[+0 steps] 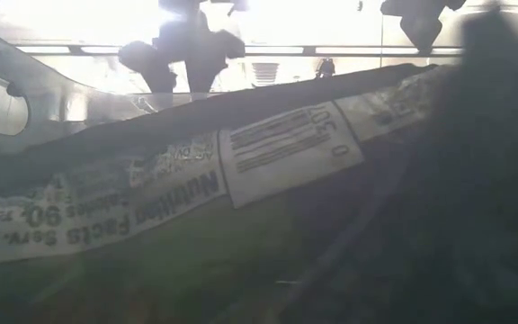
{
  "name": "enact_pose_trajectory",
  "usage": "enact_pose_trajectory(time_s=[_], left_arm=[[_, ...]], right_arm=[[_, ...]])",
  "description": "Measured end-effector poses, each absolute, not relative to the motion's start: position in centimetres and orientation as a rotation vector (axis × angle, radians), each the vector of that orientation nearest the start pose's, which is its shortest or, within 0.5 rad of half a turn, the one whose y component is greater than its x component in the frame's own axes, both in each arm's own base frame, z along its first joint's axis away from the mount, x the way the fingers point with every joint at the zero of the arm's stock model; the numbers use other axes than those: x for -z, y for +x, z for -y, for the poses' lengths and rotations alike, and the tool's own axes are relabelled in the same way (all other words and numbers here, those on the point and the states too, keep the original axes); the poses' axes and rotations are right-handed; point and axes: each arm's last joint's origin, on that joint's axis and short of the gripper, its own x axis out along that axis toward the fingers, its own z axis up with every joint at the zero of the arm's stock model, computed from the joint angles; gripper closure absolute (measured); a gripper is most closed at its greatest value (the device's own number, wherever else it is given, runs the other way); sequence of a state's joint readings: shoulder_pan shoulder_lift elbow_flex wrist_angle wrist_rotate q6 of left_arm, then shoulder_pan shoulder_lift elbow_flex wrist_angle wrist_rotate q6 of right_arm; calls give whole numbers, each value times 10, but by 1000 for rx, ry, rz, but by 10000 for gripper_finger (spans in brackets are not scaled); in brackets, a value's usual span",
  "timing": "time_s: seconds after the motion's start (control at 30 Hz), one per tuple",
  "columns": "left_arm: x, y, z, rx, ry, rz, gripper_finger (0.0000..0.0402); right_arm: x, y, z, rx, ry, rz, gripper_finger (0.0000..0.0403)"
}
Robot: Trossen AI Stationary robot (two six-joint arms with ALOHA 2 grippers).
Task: Pick and place Granola Bars by type
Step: Put the yellow granola bar into the top right bin
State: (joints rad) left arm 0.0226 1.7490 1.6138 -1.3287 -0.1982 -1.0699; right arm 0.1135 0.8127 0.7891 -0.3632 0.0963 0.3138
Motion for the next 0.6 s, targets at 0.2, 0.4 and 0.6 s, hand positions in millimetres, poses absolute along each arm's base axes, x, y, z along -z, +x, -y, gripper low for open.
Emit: enact_pose_trajectory(time_s=[0.2,0.4,0.6], left_arm=[[-272,334,-6,-954,-743,-1280,149],[-246,322,9,-1029,-767,-1306,149],[-230,312,23,-964,-898,-1235,149]], right_arm=[[-313,173,-17,38,245,-384,394],[-313,173,-17,36,234,-384,394],[-313,173,-17,34,233,-384,394]])
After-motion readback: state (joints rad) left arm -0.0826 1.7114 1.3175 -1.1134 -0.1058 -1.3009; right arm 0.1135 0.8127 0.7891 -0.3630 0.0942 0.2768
